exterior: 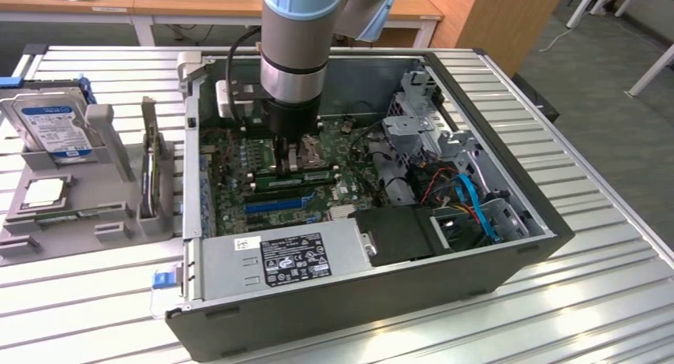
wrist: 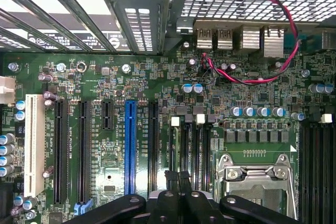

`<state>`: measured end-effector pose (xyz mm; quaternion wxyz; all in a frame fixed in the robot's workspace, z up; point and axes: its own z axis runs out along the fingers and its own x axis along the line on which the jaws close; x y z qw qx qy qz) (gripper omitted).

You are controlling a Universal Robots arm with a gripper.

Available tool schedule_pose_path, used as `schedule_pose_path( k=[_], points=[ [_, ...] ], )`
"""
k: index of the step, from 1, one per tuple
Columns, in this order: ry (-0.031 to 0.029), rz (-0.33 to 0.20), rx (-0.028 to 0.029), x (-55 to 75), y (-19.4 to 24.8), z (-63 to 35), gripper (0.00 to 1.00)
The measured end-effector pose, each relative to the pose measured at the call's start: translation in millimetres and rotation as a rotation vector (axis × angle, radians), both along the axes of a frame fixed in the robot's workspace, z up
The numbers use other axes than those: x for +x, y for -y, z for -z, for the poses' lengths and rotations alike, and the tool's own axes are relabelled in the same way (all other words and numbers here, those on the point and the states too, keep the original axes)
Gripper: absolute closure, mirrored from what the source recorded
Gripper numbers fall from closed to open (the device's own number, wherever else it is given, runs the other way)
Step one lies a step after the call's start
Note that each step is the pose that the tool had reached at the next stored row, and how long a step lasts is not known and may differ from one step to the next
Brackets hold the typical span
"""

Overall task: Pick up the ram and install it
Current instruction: 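Press down the ram until it locks into place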

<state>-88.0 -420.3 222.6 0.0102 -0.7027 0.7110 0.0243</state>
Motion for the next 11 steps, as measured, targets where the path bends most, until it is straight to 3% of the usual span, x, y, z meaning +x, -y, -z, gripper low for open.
schedule_pose_path(
  k=[11],
  points=[
    [0.0001, 0.000, 0.0001, 0.0, 0.0, 0.6, 0.90]
  ],
)
